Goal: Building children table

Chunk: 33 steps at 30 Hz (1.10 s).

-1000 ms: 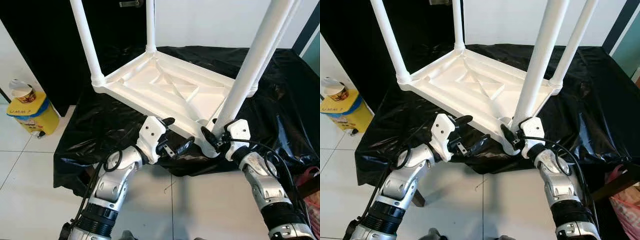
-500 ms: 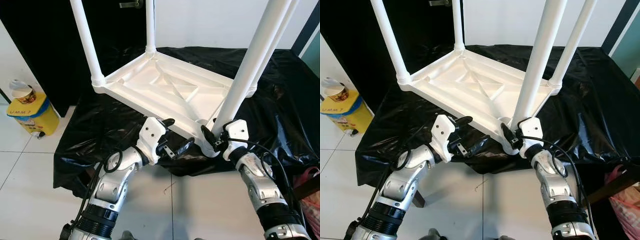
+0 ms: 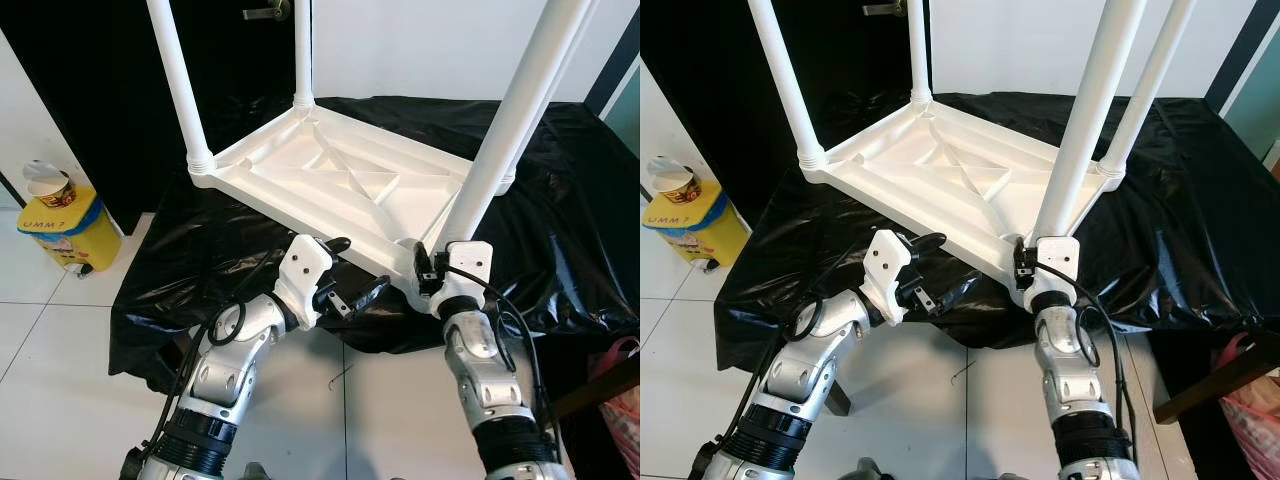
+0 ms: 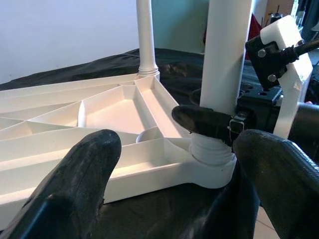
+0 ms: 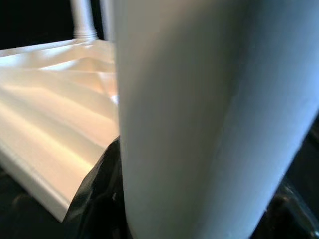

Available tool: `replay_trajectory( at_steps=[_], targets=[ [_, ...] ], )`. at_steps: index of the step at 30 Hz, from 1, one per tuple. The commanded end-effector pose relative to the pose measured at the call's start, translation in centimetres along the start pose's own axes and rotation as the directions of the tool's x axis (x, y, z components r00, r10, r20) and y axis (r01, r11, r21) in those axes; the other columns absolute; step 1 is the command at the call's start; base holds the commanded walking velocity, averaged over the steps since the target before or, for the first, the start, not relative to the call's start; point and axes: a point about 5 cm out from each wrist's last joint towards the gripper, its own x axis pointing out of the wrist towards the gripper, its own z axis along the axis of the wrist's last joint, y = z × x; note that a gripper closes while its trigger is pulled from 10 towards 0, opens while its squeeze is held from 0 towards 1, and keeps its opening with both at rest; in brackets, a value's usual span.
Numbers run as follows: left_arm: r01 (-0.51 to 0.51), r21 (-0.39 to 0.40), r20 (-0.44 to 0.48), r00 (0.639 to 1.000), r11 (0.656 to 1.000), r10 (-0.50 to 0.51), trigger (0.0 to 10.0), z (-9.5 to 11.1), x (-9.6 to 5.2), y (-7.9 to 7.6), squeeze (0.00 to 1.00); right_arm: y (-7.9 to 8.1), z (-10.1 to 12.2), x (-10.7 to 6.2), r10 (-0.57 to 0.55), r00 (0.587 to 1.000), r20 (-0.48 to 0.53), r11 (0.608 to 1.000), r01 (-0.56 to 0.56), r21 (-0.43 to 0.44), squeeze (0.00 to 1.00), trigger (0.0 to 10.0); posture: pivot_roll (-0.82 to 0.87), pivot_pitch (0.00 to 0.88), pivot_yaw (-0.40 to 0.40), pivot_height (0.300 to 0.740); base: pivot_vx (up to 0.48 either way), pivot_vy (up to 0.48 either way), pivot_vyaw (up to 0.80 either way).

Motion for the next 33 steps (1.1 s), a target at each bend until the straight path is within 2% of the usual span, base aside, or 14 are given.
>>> replay_trajectory(
  at_steps=[1,4,7,12,13,17,19,23,27,28,29,31,33],
  targets=[
    [-0.058,0.012,-0.012,0.998,0.998,0.058,10.0,-0.1,0.2,0.1,0.00,-0.9,-2.3,-0.8,-0.073,0.990,-0.120,0.997,0.073,0.001,0.00,10.0,0.02,0.030,-0.027,0.740,0.000,0.000,0.00],
    [-0.062,0.011,-0.011,0.998,0.998,0.062,10.0,-0.1,0.2,0.1,0.00,-0.5,-2.2,-0.6,-0.087,0.989,-0.118,0.996,0.086,-0.014,0.00,10.0,0.01,0.028,-0.026,0.740,0.000,0.000,0.00],
    [-0.059,0.015,-0.015,0.998,0.998,0.059,10.0,-0.2,0.2,0.1,0.00,-0.3,-1.6,-0.5,-0.066,0.995,-0.077,0.995,0.060,-0.076,0.00,10.0,0.02,0.022,-0.028,0.740,0.000,0.000,0.00],
    [-0.054,0.042,-0.034,0.998,0.998,0.055,10.0,-0.4,0.2,0.2,0.00,0.7,-1.4,-0.6,-0.019,0.997,-0.071,0.996,0.013,-0.087,0.00,10.0,0.02,0.018,-0.023,0.740,0.000,0.000,0.00],
    [-0.052,0.044,-0.035,0.998,0.998,0.054,10.0,-0.4,0.3,0.2,0.00,1.0,-1.1,-0.7,0.005,0.998,-0.063,0.998,-0.009,-0.064,1.00,10.0,0.01,0.017,-0.023,0.740,0.000,0.000,0.00],
    [-0.049,0.040,-0.031,0.998,0.998,0.050,10.0,-0.3,0.4,0.1,0.00,1.4,-0.6,-0.7,0.051,0.998,-0.026,0.997,-0.052,-0.054,1.00,10.0,0.01,0.015,-0.023,0.740,0.000,0.000,0.00],
    [-0.047,0.048,-0.030,0.998,0.998,0.048,10.0,-0.4,0.5,0.0,0.00,1.6,0.3,-0.6,0.141,0.989,0.034,0.988,-0.138,-0.069,1.00,10.0,0.01,0.011,-0.022,0.740,0.000,0.000,0.00],
    [-0.042,0.061,-0.040,0.998,0.997,0.044,10.0,-0.6,0.5,-0.1,0.00,0.6,1.0,-0.1,0.255,0.965,0.062,0.964,-0.249,-0.093,1.00,10.0,0.01,0.003,-0.028,0.740,0.000,0.000,0.00],
    [-0.040,0.066,-0.045,0.998,0.997,0.043,10.0,-0.7,0.5,-0.1,0.00,-0.1,1.2,0.1,0.316,0.947,0.063,0.945,-0.307,-0.116,1.00,10.0,0.01,0.000,-0.031,0.740,0.000,0.000,0.00],
    [-0.041,0.068,-0.044,0.998,0.997,0.044,10.0,-0.7,0.6,-0.1,0.00,-0.4,1.4,0.1,0.387,0.920,0.061,0.918,-0.378,-0.123,0.64,10.0,0.01,0.001,-0.031,0.740,0.000,0.000,0.00],
    [-0.041,0.068,-0.044,0.998,0.997,0.044,10.0,-0.7,0.6,-0.1,0.00,-0.6,1.5,0.1,0.448,0.892,0.058,0.889,-0.438,-0.134,0.00,10.0,0.01,0.001,-0.032,0.740,0.000,0.000,0.00],
    [-0.041,0.068,-0.044,0.998,0.997,0.044,10.0,-0.7,0.6,-0.1,0.00,-0.6,1.5,0.1,0.448,0.892,0.058,0.889,-0.438,-0.134,0.00,10.0,0.01,0.001,-0.032,0.740,0.000,0.000,0.00],
    [-0.036,0.071,-0.048,0.998,0.997,0.039,10.0,-0.8,0.5,-0.3,0.00,-1.4,1.6,0.7,0.551,0.834,0.015,0.824,-0.541,-0.168,0.00,10.0,0.02,0.002,-0.033,0.740,0.000,0.000,0.00]
  ],
)
